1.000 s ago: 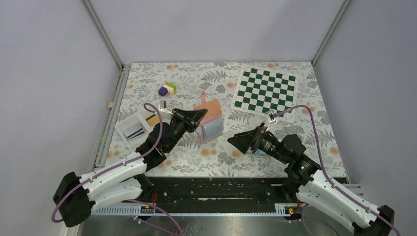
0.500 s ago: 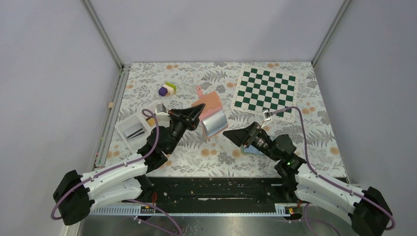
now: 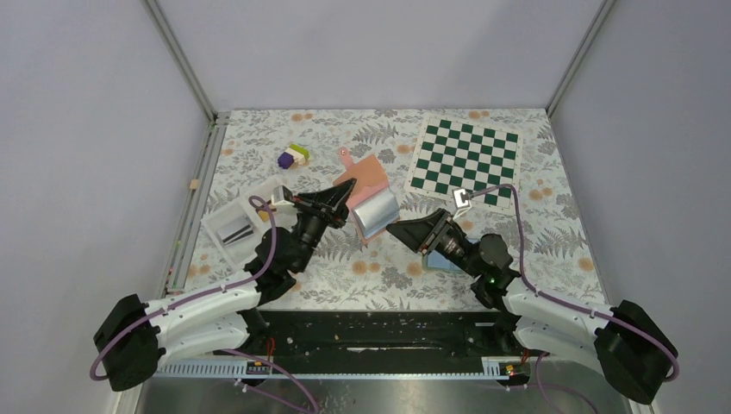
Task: Take the credit cards out of the card holder
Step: Remove the credit card from the card holder.
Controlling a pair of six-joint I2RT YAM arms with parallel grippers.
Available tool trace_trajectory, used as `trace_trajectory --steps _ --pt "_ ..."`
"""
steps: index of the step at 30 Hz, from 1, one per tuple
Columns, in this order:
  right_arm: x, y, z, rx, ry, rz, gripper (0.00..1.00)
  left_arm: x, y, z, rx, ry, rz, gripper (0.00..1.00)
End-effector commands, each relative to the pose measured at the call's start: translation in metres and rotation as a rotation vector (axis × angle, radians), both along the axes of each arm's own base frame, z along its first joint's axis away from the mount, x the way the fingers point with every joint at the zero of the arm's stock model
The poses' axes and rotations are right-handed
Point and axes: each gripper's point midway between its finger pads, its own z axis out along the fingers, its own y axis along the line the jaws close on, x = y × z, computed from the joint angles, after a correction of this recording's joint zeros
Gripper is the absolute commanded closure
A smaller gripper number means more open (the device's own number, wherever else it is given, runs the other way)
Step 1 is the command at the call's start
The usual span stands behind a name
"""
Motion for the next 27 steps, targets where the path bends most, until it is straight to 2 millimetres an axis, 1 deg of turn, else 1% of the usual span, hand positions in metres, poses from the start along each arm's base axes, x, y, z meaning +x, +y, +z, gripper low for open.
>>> trace_trajectory --steps 1,3,6,8,10,13,14,17,21,23,25,27 --pt "-0.015 0.0 0.051 0.134 -0.138 0.066 0.29 -0.006 0.005 0.019 -0.118 -0.027 -0.004 1.0" --pt "-0.015 0.001 0.051 0.131 -0.144 0.07 0.34 -0.007 0.002 0.02 -0.118 -0.027 -0.015 1.0" --pt "-0.014 -0.005 0.051 0.155 -0.146 0.042 0.43 -0.01 -0.005 0.021 -0.122 -0.03 -0.035 1.0" --pt "-0.015 -0.011 0.055 0.184 -0.154 0.024 0.44 -0.012 -0.008 0.019 -0.12 -0.027 -0.043 1.0" --pt "-0.017 -0.015 0.061 0.205 -0.167 0.017 0.42 -0.013 -0.01 0.018 -0.117 -0.026 -0.046 1.0" --pt "-0.02 -0.018 0.068 0.213 -0.175 0.015 0.29 -0.014 -0.013 0.017 -0.118 -0.03 -0.052 1.0" --pt "-0.02 -0.019 0.069 0.212 -0.175 0.011 0.28 -0.014 -0.013 0.018 -0.12 -0.035 -0.054 1.0" --pt "-0.022 -0.022 0.072 0.208 -0.187 0.004 0.29 -0.015 -0.015 0.021 -0.127 -0.05 -0.063 1.0" --pt "-0.025 -0.025 0.077 0.215 -0.199 0.003 0.3 -0.016 -0.016 0.02 -0.125 -0.053 -0.064 1.0" --pt "-0.026 -0.026 0.077 0.211 -0.198 0.004 0.27 -0.017 -0.014 0.02 -0.127 -0.054 -0.059 1.0" --pt "-0.027 -0.027 0.078 0.204 -0.202 -0.001 0.27 -0.017 -0.014 0.02 -0.126 -0.055 -0.057 1.0" --pt "-0.027 -0.028 0.078 0.192 -0.205 -0.009 0.3 -0.017 -0.014 0.02 -0.125 -0.056 -0.056 1.0"
